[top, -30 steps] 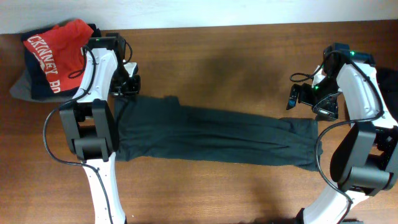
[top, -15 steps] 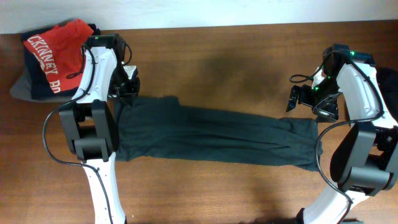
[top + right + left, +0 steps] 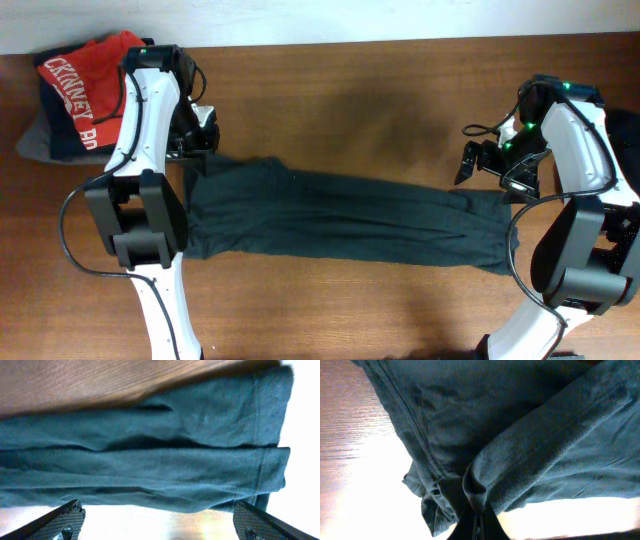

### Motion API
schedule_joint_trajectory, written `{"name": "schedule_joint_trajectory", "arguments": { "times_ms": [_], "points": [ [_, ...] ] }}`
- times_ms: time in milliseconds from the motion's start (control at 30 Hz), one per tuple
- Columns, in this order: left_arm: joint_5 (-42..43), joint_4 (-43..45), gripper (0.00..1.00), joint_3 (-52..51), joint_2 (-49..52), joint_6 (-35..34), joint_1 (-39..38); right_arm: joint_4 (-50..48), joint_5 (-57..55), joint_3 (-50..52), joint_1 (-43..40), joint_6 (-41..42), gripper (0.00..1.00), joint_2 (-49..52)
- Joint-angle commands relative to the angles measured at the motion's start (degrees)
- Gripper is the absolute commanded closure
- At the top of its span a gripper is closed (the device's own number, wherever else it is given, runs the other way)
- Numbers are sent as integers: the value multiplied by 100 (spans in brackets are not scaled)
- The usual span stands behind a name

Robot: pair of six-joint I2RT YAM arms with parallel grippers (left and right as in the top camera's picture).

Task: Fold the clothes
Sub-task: 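Lower both grippers to the folded shirt's left and right ends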

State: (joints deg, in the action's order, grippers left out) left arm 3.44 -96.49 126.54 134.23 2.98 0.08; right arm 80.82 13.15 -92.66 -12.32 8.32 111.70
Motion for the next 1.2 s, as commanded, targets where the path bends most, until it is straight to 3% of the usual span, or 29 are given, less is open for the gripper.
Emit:
{"name": "schedule_joint_trajectory", "arguments": {
  "times_ms": [0, 200, 733, 1167],
  "points": [
    [195, -26, 99, 74, -151, 4, 33, 111, 170, 57, 31, -57, 1, -260],
    [365, -26, 100, -55, -214, 4, 9, 385, 144, 57, 31, -109, 1, -706],
    [212, -24, 99, -1425, -1547, 7, -4, 798, 170, 57, 31, -101, 1, -1486],
    [-31, 214, 99, -2896, -1587, 0, -2, 1141, 168, 57, 31, -192, 1, -1685]
  ]
}}
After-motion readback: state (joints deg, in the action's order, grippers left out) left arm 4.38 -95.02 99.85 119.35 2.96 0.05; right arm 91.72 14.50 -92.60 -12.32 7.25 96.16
